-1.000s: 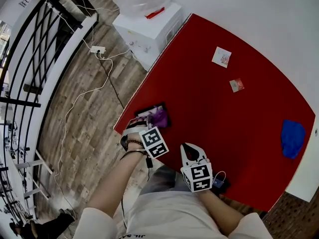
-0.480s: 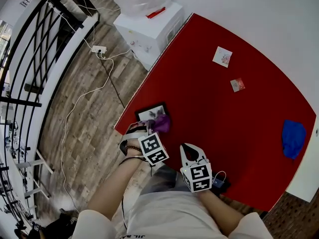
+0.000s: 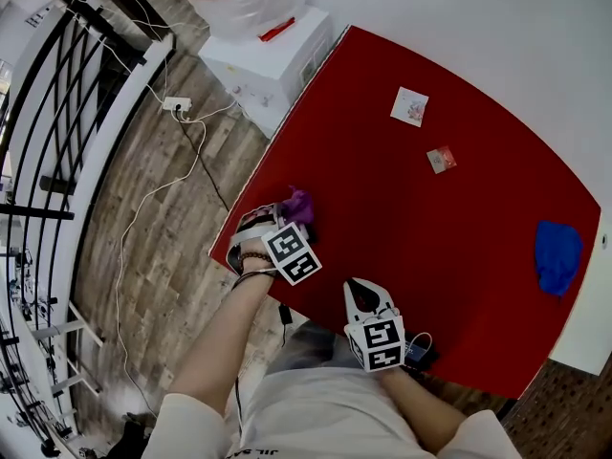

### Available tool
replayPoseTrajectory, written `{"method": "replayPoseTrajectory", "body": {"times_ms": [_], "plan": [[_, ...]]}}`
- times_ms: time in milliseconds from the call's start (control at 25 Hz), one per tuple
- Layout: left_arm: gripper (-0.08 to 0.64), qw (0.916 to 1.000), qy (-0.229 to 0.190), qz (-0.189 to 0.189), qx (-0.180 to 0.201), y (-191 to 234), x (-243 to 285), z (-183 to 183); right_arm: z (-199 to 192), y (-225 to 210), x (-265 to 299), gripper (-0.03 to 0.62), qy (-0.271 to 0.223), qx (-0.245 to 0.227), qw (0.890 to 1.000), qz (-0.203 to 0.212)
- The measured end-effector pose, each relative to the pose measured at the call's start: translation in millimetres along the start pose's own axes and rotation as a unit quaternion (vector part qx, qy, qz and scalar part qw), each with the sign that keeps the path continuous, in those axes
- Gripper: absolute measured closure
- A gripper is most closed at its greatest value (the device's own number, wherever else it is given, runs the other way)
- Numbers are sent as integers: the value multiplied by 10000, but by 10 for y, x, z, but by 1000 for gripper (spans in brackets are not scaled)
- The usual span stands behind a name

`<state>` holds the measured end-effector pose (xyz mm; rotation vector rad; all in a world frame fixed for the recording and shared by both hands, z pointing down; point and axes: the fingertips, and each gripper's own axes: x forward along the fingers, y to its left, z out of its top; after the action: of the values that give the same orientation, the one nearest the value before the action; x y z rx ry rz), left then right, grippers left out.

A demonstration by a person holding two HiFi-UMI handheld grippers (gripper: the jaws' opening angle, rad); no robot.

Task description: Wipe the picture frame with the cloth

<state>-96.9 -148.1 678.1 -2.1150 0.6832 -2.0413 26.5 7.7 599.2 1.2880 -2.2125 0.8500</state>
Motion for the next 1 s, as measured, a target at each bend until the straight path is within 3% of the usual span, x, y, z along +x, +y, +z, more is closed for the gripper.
{"method": "replayPoseTrajectory", "body": {"times_ms": [160, 480, 720, 840, 920, 1000], "plan": [[499, 9997, -23, -92, 220, -149, -61, 45, -12, -73, 14, 588, 23, 41, 10000, -35], [500, 9961, -240, -407, 745, -840, -376, 103, 22, -39, 79, 588, 35, -30, 10000, 61], [500, 9966, -288, -354, 682, -900, -386, 98, -1, -19, 89, 588, 67, -127, 9999, 83], [500, 9979, -531, -235, 304, -804, -480, 136, 21, -12, 68, 589, 57, -189, 9998, 81], [500, 9953, -875, -165, -379, -725, -661, 151, 61, 9, 40, 588, 37, -275, 9996, 98], [500, 9835, -1295, -33, -1266, -680, -860, 70, 112, 54, 13, 588, 15, -431, 9990, 141]]}}
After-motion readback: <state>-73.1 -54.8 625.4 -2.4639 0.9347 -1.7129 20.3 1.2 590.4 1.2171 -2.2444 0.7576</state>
